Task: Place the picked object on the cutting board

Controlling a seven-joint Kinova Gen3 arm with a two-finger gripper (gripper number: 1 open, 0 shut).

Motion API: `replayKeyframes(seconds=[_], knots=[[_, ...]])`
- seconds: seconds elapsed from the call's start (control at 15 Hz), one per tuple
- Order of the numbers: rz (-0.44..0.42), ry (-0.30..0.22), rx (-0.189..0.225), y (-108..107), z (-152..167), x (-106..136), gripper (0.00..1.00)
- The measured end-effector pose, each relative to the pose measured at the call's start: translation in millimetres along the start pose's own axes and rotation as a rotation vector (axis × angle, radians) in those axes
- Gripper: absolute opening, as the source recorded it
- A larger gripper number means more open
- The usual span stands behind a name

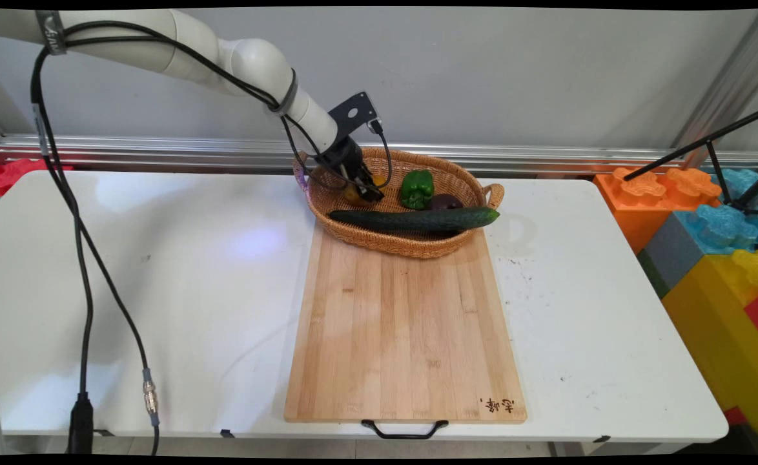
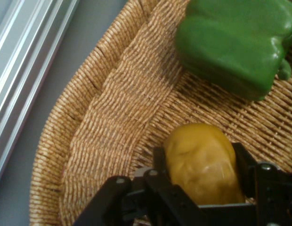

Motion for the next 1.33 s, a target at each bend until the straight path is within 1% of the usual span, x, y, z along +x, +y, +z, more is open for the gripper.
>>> replayKeyframes(seconds=[0.13, 0.27, 0.47, 0.6, 0.73, 0.93, 1.07, 1.33], knots=[[0.010, 0.008, 0.015, 3, -8, 1, 0.00], [0.015, 0.024, 0.043, 8, -22, 5, 0.00], [0.015, 0.052, 0.079, 21, -57, 19, 0.00], [0.015, 0.065, 0.087, 30, -72, 26, 0.00], [0.025, 0.090, 0.087, 47, -95, 40, 0.00], [0.058, 0.127, 0.072, 70, -117, 58, 0.00], [0.082, 0.146, 0.050, 87, -130, 69, 0.00], [0.147, 0.167, -0.039, 133, -151, 85, 0.00]])
